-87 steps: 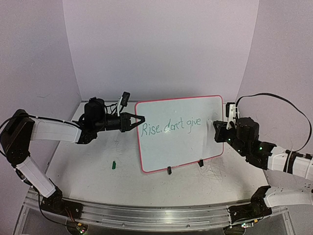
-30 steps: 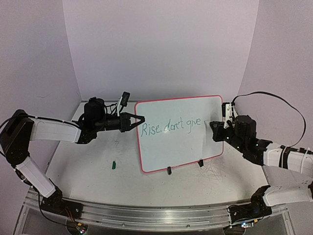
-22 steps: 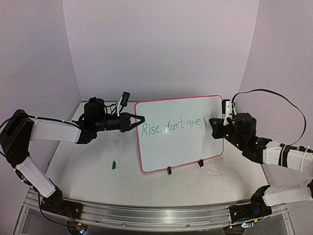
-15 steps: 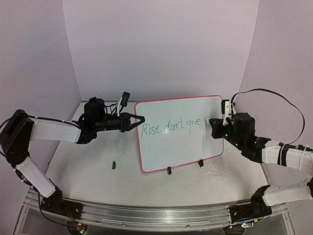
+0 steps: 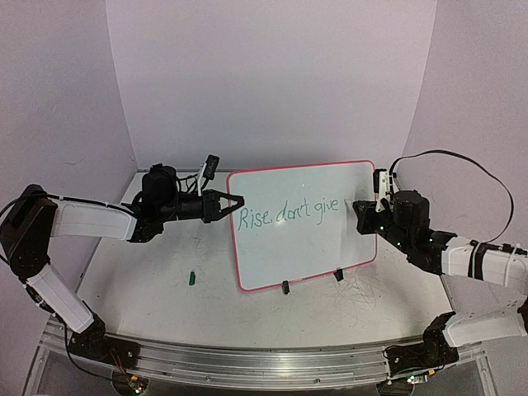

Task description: Write a sentence on the whiteboard

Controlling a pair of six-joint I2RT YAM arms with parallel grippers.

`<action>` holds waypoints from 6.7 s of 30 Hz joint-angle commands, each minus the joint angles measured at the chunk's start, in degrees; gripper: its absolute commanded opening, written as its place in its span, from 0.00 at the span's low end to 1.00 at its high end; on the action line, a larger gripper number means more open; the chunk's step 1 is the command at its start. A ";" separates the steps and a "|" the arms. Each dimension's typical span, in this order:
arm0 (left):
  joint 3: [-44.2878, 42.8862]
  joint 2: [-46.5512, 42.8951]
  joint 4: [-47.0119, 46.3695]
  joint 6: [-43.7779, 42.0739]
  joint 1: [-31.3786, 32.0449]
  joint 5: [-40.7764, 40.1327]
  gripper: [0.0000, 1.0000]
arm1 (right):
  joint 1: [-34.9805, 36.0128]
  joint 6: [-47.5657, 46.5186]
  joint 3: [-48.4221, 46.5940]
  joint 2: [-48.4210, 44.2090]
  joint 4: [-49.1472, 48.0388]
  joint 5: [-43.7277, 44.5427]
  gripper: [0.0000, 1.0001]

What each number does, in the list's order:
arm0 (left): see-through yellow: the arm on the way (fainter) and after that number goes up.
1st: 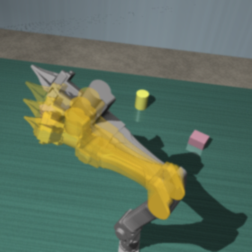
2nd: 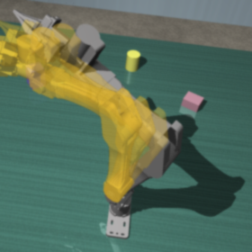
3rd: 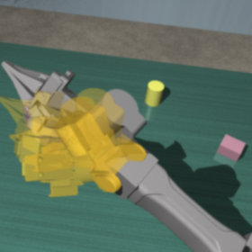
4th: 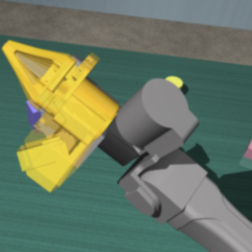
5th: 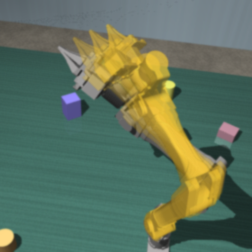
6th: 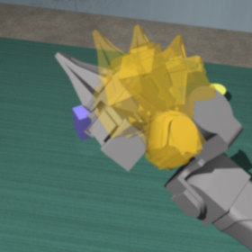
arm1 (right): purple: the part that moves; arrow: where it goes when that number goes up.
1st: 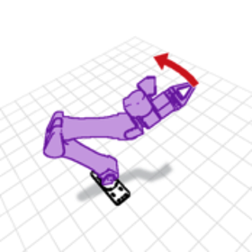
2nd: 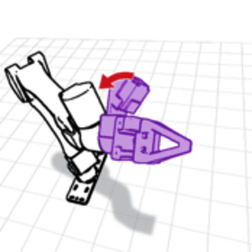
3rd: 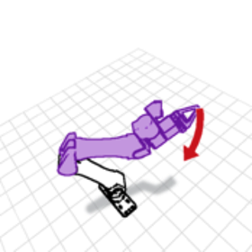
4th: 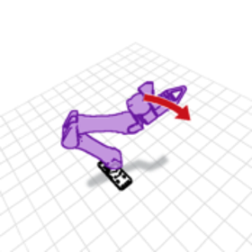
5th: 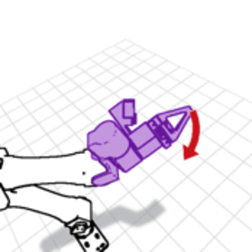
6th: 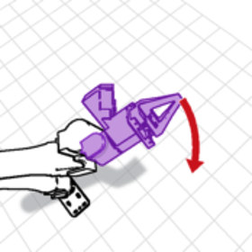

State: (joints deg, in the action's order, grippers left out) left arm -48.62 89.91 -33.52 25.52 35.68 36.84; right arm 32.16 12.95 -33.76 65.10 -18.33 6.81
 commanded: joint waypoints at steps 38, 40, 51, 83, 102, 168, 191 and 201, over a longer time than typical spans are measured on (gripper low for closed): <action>-0.70 -1.49 2.59 -4.16 -1.04 -5.09 0.00 | -0.13 1.13 -0.81 -0.20 -1.86 4.71 0.00; -0.72 -1.49 2.62 -4.16 -1.05 -5.10 0.00 | -0.16 0.95 -1.20 0.23 -2.29 4.68 0.00; -0.38 -1.67 2.64 -4.42 -1.05 -5.24 0.00 | -0.17 0.36 -2.61 1.69 -3.16 5.19 0.00; -0.19 -2.22 2.72 -4.25 -1.01 -5.63 0.00 | -0.29 2.80 -0.14 -4.20 0.87 3.65 0.00; 0.00 -1.93 2.69 -4.44 -1.03 -5.19 0.00 | -0.81 1.22 -2.89 0.54 -1.62 4.89 0.00; 0.30 -2.47 2.69 -4.78 -1.05 -5.24 0.00 | -2.59 2.72 -3.26 1.18 -1.36 3.37 0.00; -0.07 -2.56 2.71 -4.43 -1.05 -5.35 0.00 | -2.59 4.84 0.79 -0.86 1.50 0.66 0.00; 0.00 -2.24 2.79 -4.34 -1.05 -5.47 0.00 | -2.55 6.23 0.44 -2.82 1.11 1.40 0.00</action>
State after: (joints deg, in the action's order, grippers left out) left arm -48.62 89.60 -32.88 25.41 35.70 36.82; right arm 29.61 17.65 -33.61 64.40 -16.71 6.17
